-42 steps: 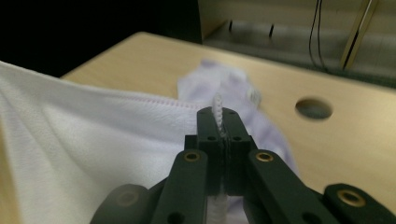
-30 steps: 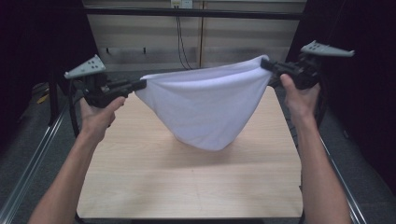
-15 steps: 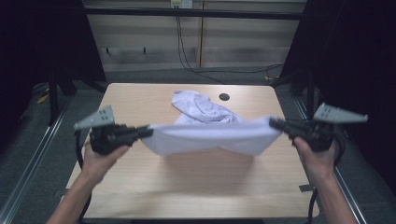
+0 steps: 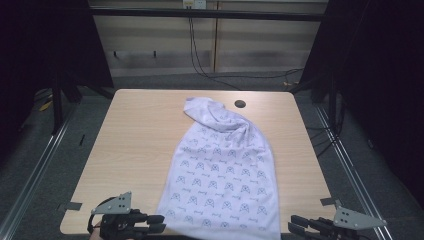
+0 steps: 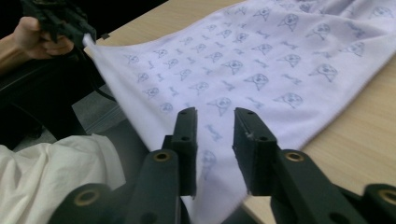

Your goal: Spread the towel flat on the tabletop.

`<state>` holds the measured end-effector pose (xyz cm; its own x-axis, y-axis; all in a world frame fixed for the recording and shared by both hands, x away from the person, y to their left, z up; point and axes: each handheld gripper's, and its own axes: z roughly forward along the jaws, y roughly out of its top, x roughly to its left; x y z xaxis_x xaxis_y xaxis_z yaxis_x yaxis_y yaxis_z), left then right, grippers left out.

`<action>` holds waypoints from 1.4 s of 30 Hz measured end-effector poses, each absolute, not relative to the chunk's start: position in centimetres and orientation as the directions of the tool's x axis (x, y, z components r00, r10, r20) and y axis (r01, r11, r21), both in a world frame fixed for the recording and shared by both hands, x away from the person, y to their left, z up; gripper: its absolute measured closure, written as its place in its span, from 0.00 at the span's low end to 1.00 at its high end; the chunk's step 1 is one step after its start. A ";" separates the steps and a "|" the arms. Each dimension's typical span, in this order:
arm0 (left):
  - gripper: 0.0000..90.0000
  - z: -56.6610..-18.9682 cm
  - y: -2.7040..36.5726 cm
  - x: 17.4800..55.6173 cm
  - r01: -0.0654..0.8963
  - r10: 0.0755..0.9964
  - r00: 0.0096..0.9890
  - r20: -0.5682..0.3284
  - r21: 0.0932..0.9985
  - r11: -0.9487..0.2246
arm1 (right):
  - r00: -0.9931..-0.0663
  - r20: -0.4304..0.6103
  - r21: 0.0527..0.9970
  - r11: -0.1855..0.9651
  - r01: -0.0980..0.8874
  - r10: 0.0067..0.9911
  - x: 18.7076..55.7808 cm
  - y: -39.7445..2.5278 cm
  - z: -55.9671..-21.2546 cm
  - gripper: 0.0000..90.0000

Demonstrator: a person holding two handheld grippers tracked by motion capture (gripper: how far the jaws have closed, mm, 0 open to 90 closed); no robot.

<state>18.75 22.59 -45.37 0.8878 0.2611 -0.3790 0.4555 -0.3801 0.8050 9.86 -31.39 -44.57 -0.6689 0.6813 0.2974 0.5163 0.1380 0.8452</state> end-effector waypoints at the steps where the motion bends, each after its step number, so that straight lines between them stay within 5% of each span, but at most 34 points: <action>1: 0.72 -45.4 22.6 18.7 0.456 0.261 0.888 -0.379 0.805 -0.380 | -0.669 0.297 0.845 0.138 0.516 0.681 9.9 -31.4 -44.6 0.76; 12: 0.73 -46.8 19.9 27.9 0.493 0.406 0.850 -0.337 0.780 -0.386 | -0.598 0.247 0.818 0.166 0.550 0.763 18.0 -31.5 -45.8 0.74; 22: 0.76 -49.6 15.9 35.8 0.540 0.499 0.813 -0.299 0.708 -0.456 | -0.601 0.139 0.761 0.303 0.573 0.787 27.5 -26.9 -47.5 0.74; 30: 0.83 -50.4 17.1 35.6 0.520 0.508 0.822 -0.258 0.704 -0.484 | -0.589 0.105 0.685 0.370 0.627 0.802 29.6 -25.9 -49.8 0.74; 42: 0.79 -50.2 17.5 32.0 0.504 0.457 0.845 -0.277 0.698 -0.509 | -0.572 0.128 0.677 0.350 0.647 0.810 25.6 -28.2 -49.8 0.76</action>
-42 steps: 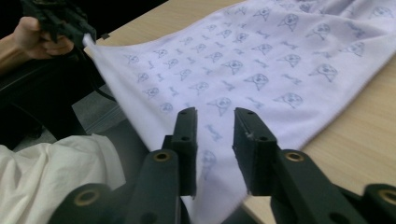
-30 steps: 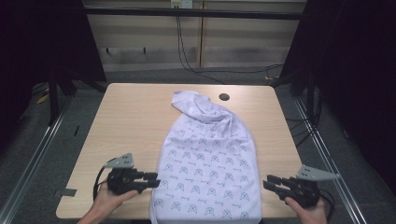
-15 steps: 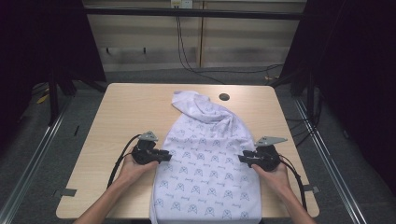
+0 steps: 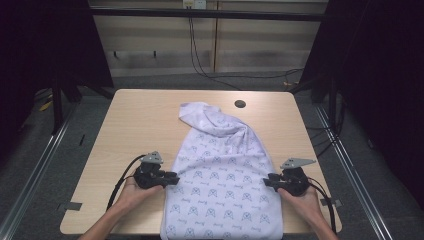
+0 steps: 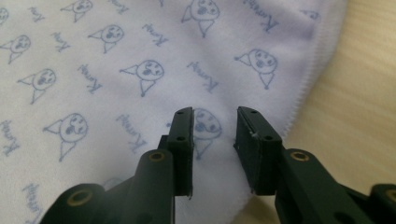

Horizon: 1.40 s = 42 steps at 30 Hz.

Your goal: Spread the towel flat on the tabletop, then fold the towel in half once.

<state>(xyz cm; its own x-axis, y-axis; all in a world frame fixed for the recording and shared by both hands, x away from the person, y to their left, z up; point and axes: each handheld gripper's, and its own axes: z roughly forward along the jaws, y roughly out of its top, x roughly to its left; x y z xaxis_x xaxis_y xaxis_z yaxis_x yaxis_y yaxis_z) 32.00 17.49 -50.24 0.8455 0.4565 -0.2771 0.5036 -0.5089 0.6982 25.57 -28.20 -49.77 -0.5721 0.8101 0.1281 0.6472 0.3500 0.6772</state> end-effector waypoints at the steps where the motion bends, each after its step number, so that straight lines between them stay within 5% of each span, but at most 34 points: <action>1: 0.78 -50.2 17.3 31.5 0.494 0.446 0.853 -0.272 0.699 -0.517 | -0.573 0.127 0.677 0.352 0.647 0.810 25.1 -28.3 -49.7 0.76; 12: 0.78 -49.8 17.5 27.5 0.490 0.385 0.868 -0.314 0.668 -0.560 | -0.613 0.129 0.649 0.400 0.646 0.780 20.4 -28.6 -49.3 0.82; 19: 0.84 -49.4 18.5 24.4 0.481 0.313 0.876 -0.367 0.624 -0.616 | -0.653 0.224 0.615 0.415 0.671 0.724 18.0 -28.5 -49.0 0.83; 22: 0.86 -48.8 18.8 24.8 0.482 0.324 0.876 -0.357 0.666 -0.569 | -0.662 0.221 0.619 0.422 0.663 0.716 17.9 -28.2 -48.8 0.79; 34: 0.82 -49.3 15.4 34.5 0.537 0.464 0.823 -0.328 0.716 -0.445 | -0.626 0.123 0.769 0.325 0.551 0.770 27.4 -26.5 -46.7 0.78; 42: 0.88 -50.2 14.2 34.0 0.473 0.444 0.863 -0.243 0.698 -0.538 | -0.648 0.117 0.771 0.342 0.537 0.753 35.3 -21.8 -47.4 0.69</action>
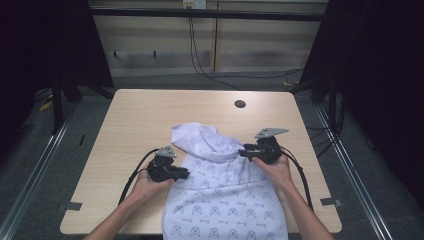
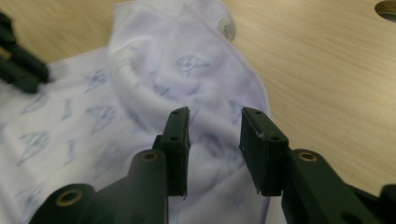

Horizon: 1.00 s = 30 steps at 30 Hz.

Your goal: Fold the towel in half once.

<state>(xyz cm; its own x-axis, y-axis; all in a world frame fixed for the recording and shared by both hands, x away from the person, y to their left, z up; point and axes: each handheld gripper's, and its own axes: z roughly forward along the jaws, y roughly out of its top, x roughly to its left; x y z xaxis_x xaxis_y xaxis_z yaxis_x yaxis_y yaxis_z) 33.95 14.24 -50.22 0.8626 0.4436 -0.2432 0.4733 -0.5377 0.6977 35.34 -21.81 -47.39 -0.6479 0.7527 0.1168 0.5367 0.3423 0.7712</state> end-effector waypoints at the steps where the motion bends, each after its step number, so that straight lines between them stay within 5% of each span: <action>1: 0.88 -50.2 14.3 33.9 0.467 0.443 0.866 -0.234 0.696 -0.545 | -0.640 0.124 0.767 0.335 0.547 0.759 35.7 -21.6 -47.7 0.68; 9: 1.00 -50.4 14.6 34.2 0.496 0.459 0.849 -0.261 0.693 -0.524 | -0.565 0.113 0.743 0.308 0.594 0.817 38.0 -21.4 -50.1 0.60; 11: 1.00 -50.4 14.6 34.1 0.498 0.459 0.848 -0.263 0.692 -0.523 | -0.569 0.111 0.729 0.322 0.604 0.815 38.1 -21.1 -50.3 0.67; 14: 1.00 -50.3 14.7 33.8 0.494 0.458 0.851 -0.256 0.688 -0.532 | -0.596 0.099 0.715 0.360 0.599 0.797 37.3 -20.8 -50.3 0.90; 16: 1.00 -50.3 15.0 33.4 0.493 0.451 0.853 -0.263 0.689 -0.532 | -0.599 0.088 0.714 0.369 0.595 0.796 37.1 -20.9 -50.3 0.92; 30: 1.00 -49.8 15.0 27.5 0.458 0.323 0.889 -0.325 0.640 -0.617 | -0.649 0.094 0.664 0.439 0.606 0.755 27.2 -24.4 -49.0 0.89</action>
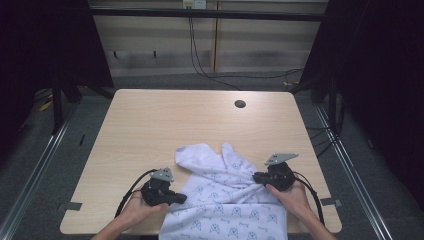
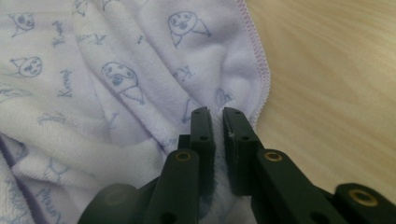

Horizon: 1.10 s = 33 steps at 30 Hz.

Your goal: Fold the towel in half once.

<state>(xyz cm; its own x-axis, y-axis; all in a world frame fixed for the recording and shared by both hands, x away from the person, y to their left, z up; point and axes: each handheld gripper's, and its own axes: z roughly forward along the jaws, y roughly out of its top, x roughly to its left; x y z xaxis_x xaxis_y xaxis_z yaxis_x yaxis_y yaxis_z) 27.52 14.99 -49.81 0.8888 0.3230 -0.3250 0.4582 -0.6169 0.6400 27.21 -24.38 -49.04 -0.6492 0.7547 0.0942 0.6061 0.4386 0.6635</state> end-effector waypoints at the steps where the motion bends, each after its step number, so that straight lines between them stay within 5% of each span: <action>1: 0.98 -49.8 15.0 27.5 0.457 0.313 0.890 -0.332 0.643 -0.615 | -0.654 0.100 0.675 0.432 0.598 0.750 27.0 -24.4 -48.8 0.84; 8: 0.92 -49.3 15.2 29.6 0.487 0.353 0.872 -0.339 0.676 -0.553 | -0.684 0.121 0.776 0.361 0.517 0.719 31.6 -21.6 -46.7 0.70; 15: 0.84 -49.0 16.6 30.9 0.509 0.429 0.848 -0.311 0.703 -0.497 | -0.703 0.154 0.749 0.382 0.541 0.694 35.3 -17.8 -48.0 0.64; 17: 0.81 -48.8 17.1 31.3 0.511 0.450 0.840 -0.303 0.718 -0.472 | -0.701 0.159 0.722 0.402 0.563 0.695 35.9 -17.1 -48.8 0.77; 18: 0.77 -48.8 17.3 31.5 0.517 0.461 0.834 -0.303 0.722 -0.460 | -0.707 0.137 0.733 0.409 0.544 0.694 35.7 -17.0 -48.9 0.94; 20: 0.74 -48.9 17.7 31.9 0.534 0.482 0.819 -0.313 0.721 -0.441 | -0.704 0.142 0.745 0.393 0.539 0.696 35.5 -17.3 -48.6 0.98; 24: 0.64 -48.9 17.9 33.0 0.556 0.528 0.794 -0.301 0.713 -0.428 | -0.673 0.146 0.805 0.309 0.506 0.725 34.1 -19.9 -46.1 0.99; 33: 0.68 -47.9 17.8 37.6 0.558 0.589 0.753 -0.293 0.759 -0.336 | -0.641 0.144 0.818 0.274 0.505 0.754 30.7 -25.3 -44.8 0.99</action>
<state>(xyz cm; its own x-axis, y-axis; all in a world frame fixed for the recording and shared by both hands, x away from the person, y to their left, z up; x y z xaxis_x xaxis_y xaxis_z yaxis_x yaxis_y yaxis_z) 37.61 17.75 -47.87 0.7532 0.5890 -0.2929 0.5579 -0.3362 0.7587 30.75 -25.28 -44.81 -0.6413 0.7537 0.1438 0.5052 0.2737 0.8185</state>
